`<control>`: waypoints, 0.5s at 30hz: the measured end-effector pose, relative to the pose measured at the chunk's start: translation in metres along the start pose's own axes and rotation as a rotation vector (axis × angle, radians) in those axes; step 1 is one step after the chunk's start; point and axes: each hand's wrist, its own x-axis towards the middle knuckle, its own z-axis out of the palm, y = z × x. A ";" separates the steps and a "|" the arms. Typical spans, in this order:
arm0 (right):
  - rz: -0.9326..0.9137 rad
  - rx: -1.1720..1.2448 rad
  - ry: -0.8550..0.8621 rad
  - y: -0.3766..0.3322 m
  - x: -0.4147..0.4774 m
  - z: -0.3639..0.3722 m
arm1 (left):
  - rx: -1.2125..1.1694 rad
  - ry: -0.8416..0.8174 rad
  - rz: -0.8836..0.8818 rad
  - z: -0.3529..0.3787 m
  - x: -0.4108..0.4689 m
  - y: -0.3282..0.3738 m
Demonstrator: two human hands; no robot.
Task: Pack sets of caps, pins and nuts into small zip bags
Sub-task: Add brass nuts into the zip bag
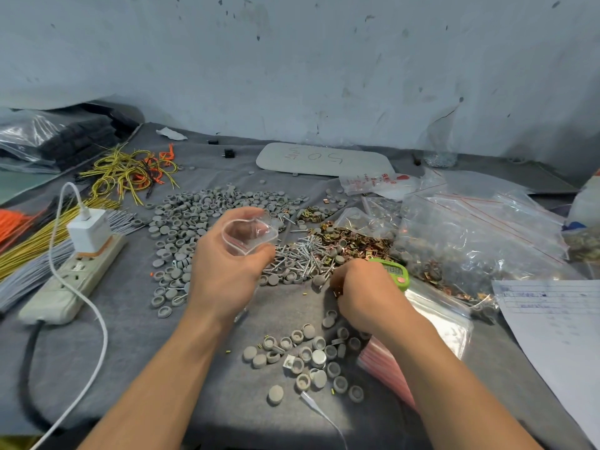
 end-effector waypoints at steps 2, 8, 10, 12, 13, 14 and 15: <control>-0.043 0.028 -0.039 -0.001 0.003 0.003 | 0.029 0.004 0.011 0.000 0.000 -0.001; 0.013 0.130 0.120 -0.002 0.001 -0.004 | 0.087 -0.011 0.015 -0.001 0.000 -0.003; 0.068 0.016 0.143 0.003 0.000 -0.008 | 0.098 -0.019 0.014 -0.002 0.001 -0.003; 0.083 -0.052 0.089 0.005 -0.004 -0.008 | 0.105 -0.025 0.012 -0.002 0.001 -0.002; 0.077 -0.074 0.063 0.005 -0.005 -0.006 | 0.107 -0.026 0.012 -0.003 0.001 -0.002; 0.063 -0.090 0.052 0.005 -0.006 -0.003 | 0.109 -0.027 0.012 -0.003 0.002 -0.003; 0.048 -0.103 0.050 0.004 -0.007 -0.002 | 0.108 -0.029 0.011 -0.003 0.002 -0.003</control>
